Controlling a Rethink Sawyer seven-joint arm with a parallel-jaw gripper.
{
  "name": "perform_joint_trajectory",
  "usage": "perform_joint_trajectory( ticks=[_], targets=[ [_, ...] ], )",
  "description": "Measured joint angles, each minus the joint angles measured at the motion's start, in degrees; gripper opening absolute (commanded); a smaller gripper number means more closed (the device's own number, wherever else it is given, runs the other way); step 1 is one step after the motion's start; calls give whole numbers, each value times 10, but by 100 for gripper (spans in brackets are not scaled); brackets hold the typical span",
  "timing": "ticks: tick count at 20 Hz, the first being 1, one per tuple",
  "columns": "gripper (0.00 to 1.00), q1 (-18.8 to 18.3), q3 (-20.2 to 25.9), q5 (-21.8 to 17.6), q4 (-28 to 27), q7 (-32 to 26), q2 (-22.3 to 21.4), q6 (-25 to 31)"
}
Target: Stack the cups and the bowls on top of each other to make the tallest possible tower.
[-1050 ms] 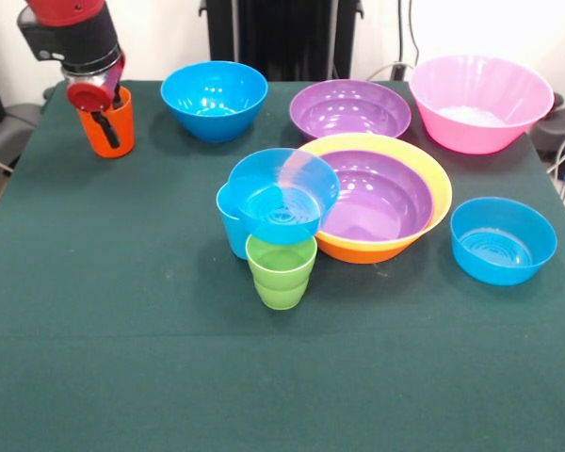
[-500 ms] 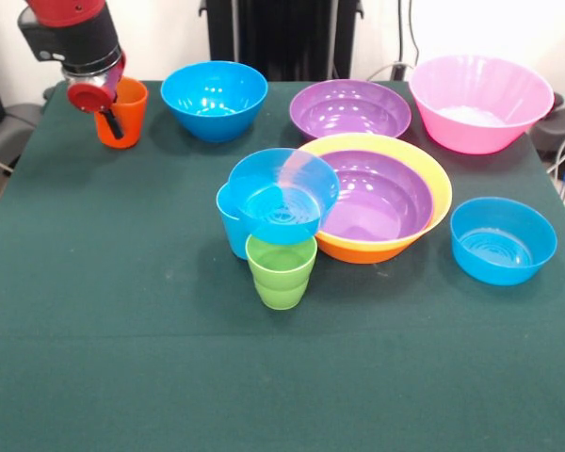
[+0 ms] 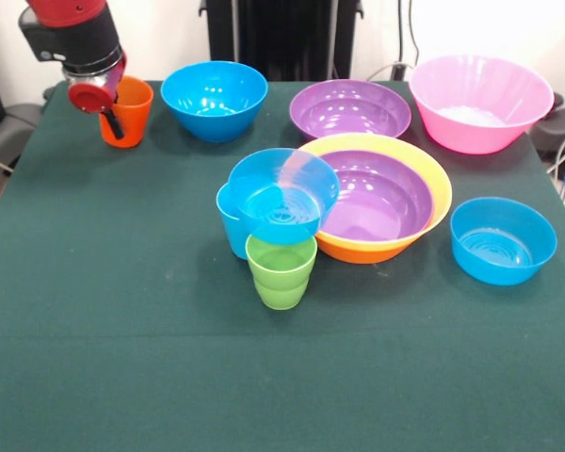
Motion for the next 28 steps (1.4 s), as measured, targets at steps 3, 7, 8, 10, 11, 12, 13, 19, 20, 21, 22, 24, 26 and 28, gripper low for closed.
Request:
perform_joint_trajectory(
  ticks=[3, 7, 8, 10, 11, 12, 13, 19, 20, 21, 22, 24, 26, 28],
  targets=[
    [0, 2, 0, 0, 0, 0, -4, 0],
    [0, 2, 4, 13, 0, 0, -22, 0],
    [0, 2, 7, 20, 0, 0, -28, 1],
    [0, 2, 11, 31, 0, 0, -38, 4],
    [0, 2, 16, 45, 0, 0, -50, 10],
    [0, 2, 18, 52, 0, 0, -56, 14],
    [0, 2, 19, 57, 0, 0, -60, 17],
    [0, 10, 35, 111, -4, 0, -100, 70],
    [0, 12, 37, 120, -6, 0, -104, 79],
    [0, 13, 37, 123, -7, 0, -106, 82],
    [0, 16, 39, 136, -10, 0, -112, 94],
    [0, 20, 42, 155, -14, 0, -120, 104],
    [0, 23, 45, 177, -16, 0, -128, 110],
    [0, 29, 47, 219, -19, 1, -140, 111]
  ],
)
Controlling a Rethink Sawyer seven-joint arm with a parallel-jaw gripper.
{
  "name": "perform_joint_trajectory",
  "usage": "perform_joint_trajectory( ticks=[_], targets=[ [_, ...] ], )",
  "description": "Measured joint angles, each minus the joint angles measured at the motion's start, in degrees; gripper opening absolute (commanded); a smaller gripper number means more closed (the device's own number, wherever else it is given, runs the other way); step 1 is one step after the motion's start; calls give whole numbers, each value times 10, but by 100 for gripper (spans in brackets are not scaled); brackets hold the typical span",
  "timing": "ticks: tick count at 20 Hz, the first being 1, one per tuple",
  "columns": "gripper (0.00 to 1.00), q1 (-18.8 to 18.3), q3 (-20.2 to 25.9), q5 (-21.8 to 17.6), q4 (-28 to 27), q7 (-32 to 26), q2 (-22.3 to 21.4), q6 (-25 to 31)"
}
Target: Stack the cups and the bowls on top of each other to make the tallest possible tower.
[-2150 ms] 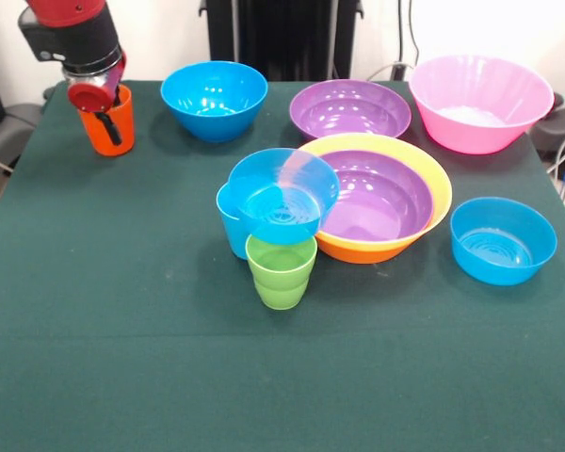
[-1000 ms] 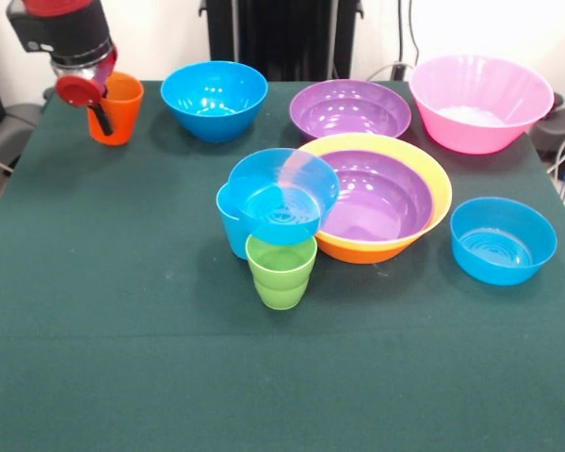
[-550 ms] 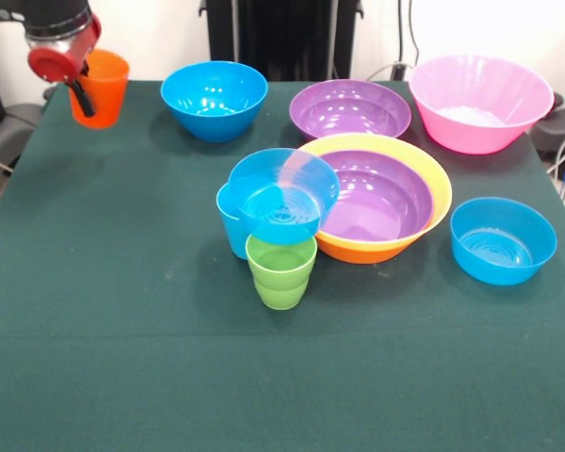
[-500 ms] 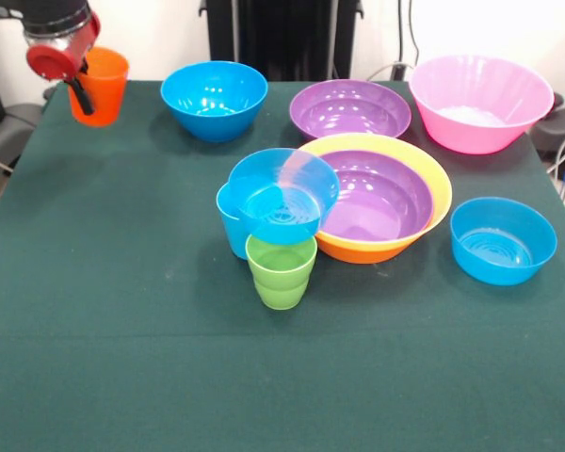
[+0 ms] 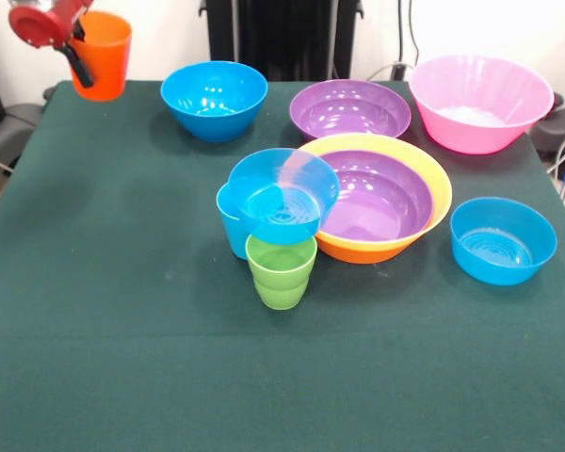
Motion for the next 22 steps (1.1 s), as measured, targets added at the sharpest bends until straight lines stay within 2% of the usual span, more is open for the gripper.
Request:
perform_joint_trajectory(
  ticks=[5, 10, 15, 19, 21, 22],
  targets=[
    [0, 21, 0, 73, -23, 7, -24, 0],
    [0, 46, -1, 120, -60, 7, -46, 0],
    [0, 79, -11, 142, -106, 8, -50, 4],
    [0, 125, -26, 157, -167, 15, -36, 7],
    [0, 136, -30, 161, -181, 20, -31, 8],
    [0, 158, -41, 168, -207, 36, -20, 9]
  ],
)
